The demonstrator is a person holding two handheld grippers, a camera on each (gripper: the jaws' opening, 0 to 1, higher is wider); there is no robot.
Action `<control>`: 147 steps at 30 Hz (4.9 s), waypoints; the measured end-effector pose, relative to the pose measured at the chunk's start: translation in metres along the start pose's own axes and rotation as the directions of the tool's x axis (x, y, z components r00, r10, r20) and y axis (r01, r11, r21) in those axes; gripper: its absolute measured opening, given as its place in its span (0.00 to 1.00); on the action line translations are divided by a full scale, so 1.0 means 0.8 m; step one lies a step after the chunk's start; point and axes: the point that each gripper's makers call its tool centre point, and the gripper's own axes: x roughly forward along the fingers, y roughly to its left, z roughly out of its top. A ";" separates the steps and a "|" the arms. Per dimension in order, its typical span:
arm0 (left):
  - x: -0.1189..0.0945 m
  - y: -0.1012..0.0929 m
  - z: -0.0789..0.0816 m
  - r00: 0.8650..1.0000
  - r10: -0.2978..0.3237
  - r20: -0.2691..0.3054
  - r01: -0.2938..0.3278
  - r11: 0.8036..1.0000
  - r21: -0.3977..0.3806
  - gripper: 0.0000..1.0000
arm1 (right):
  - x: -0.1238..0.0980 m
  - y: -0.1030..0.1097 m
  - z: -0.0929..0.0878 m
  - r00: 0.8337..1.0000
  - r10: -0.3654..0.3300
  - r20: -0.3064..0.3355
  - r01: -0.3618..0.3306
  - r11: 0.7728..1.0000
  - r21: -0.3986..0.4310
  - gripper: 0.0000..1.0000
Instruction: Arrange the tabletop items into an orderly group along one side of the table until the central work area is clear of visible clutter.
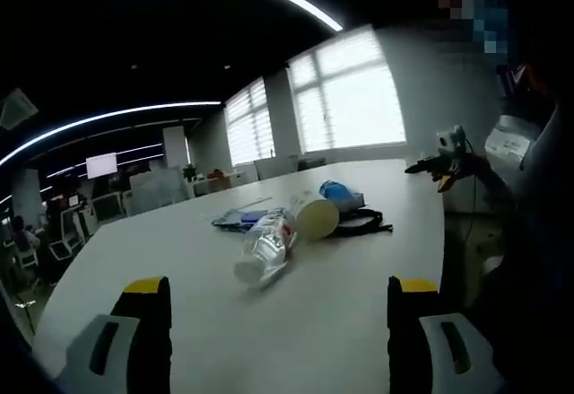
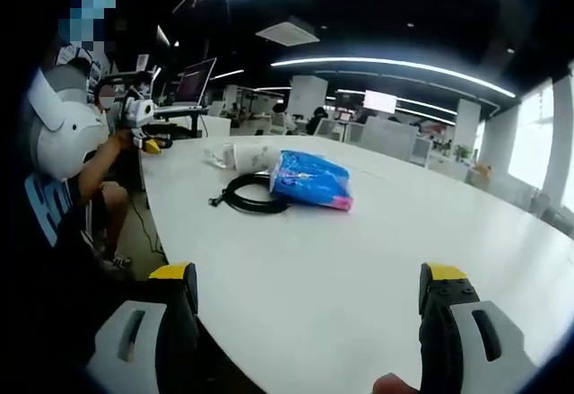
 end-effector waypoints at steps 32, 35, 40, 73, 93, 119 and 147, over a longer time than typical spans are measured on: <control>0.037 0.004 -0.018 0.998 -0.059 -0.003 0.059 0.997 -0.049 0.87 | 0.001 0.003 -0.005 1.000 0.012 0.000 -0.012 1.000 0.001 1.00; 0.042 0.009 -0.020 0.999 -0.053 -0.003 0.052 0.997 -0.063 0.85 | 0.001 0.003 -0.005 1.000 0.012 -0.002 -0.012 1.000 -0.002 1.00; 0.046 0.012 -0.017 0.998 -0.062 -0.004 0.062 0.997 -0.054 0.72 | 0.001 0.003 -0.005 1.000 0.012 -0.001 -0.012 1.000 -0.002 1.00; 0.085 0.031 -0.029 0.992 -0.084 -0.098 0.079 0.996 -0.046 0.38 | 0.002 0.005 -0.013 1.000 0.024 -0.001 -0.024 0.999 -0.022 1.00; 0.092 0.036 -0.027 0.990 -0.108 -0.087 0.103 0.993 -0.058 0.32 | 0.001 -0.001 -0.011 1.000 -0.002 -0.010 0.002 1.000 -0.016 1.00; 0.109 0.038 -0.030 0.989 -0.121 -0.082 0.115 0.991 -0.066 0.21 | -0.004 -0.004 -0.016 1.000 -0.015 -0.023 0.014 1.000 -0.016 1.00; 0.105 0.034 -0.030 0.994 -0.089 -0.070 0.086 0.995 -0.045 0.19 | -0.005 -0.003 -0.019 0.999 -0.027 -0.035 0.026 0.999 -0.018 1.00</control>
